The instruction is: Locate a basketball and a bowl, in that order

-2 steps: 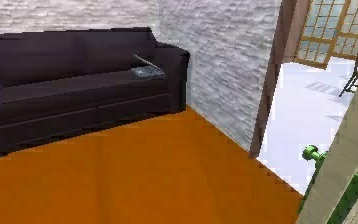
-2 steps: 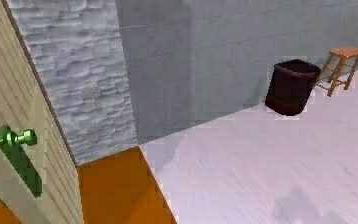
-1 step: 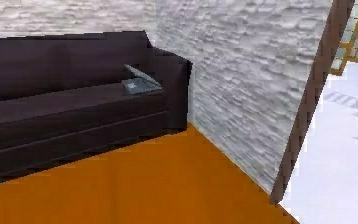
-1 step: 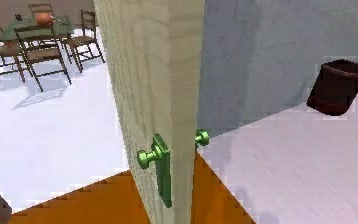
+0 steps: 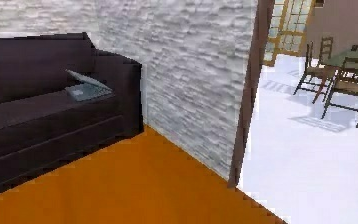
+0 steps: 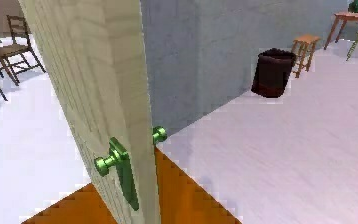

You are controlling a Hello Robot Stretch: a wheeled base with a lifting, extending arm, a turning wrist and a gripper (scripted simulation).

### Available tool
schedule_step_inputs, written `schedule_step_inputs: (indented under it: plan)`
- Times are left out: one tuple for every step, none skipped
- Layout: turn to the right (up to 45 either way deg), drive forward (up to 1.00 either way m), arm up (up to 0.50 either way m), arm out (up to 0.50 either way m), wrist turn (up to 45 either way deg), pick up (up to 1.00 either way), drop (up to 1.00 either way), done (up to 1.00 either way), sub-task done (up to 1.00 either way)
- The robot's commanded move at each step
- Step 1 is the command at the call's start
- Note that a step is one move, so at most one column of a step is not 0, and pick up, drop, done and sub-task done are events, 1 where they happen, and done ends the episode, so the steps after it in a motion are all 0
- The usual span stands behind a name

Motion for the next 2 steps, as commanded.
schedule_step_inputs:
  plan:
    - [0.0,0.30,0.00,0.00,0.0,0.00,0.00,0.00,0.00]
    - [45.0,0.00,0.00,0.00,0.0,0.00,0.00,0.00,0.00]
